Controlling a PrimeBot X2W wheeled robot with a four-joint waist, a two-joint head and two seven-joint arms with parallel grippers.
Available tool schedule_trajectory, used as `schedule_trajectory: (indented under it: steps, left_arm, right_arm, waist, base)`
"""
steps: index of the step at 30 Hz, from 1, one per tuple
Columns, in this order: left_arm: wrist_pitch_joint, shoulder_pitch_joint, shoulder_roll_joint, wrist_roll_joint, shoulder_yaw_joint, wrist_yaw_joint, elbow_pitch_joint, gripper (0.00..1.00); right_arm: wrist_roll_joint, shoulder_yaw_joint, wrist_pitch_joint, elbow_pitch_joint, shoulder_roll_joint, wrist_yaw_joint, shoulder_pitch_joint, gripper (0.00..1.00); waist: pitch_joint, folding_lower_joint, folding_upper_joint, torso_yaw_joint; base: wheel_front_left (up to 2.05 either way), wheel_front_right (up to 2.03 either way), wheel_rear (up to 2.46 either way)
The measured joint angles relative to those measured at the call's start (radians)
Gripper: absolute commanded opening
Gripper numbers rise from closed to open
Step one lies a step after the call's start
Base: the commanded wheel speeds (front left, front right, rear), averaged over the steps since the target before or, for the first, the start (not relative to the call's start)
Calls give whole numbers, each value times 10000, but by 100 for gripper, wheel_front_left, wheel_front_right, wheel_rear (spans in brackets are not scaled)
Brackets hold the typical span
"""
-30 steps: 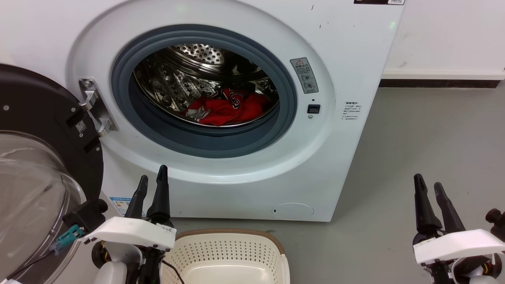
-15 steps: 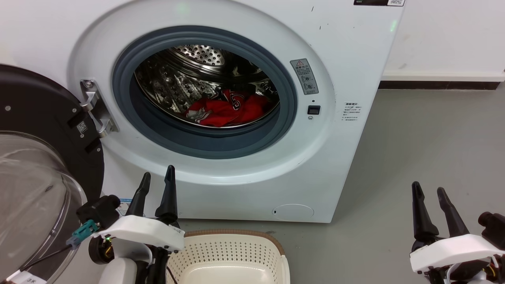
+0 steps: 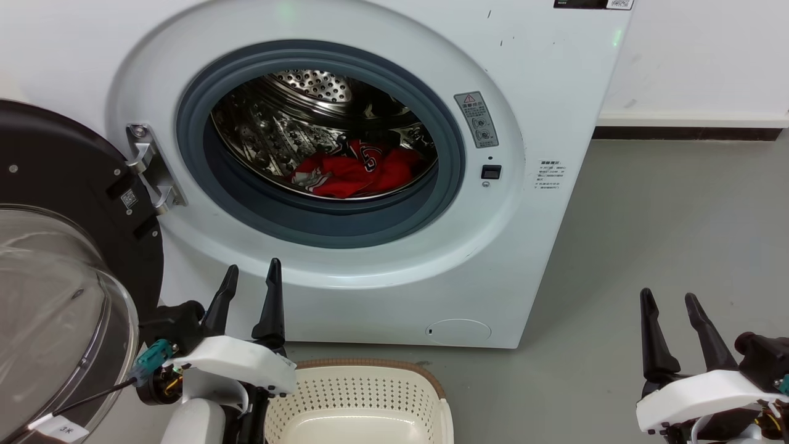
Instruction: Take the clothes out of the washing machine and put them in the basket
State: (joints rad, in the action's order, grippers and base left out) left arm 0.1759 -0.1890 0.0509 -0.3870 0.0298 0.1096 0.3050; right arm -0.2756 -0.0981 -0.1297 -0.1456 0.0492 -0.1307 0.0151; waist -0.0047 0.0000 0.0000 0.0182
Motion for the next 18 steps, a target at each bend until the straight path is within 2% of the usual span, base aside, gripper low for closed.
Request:
schedule_trajectory:
  steps: [18]
  left_arm:
    - [393, -160, 17, 1609, 96, -132, 267, 100]
  right_arm:
    - [1743, 31, -211, 19, 0, -2, -23, 100]
  waist:
    - [32, 0, 0, 56]
  base:
    - [0, 0, 0]
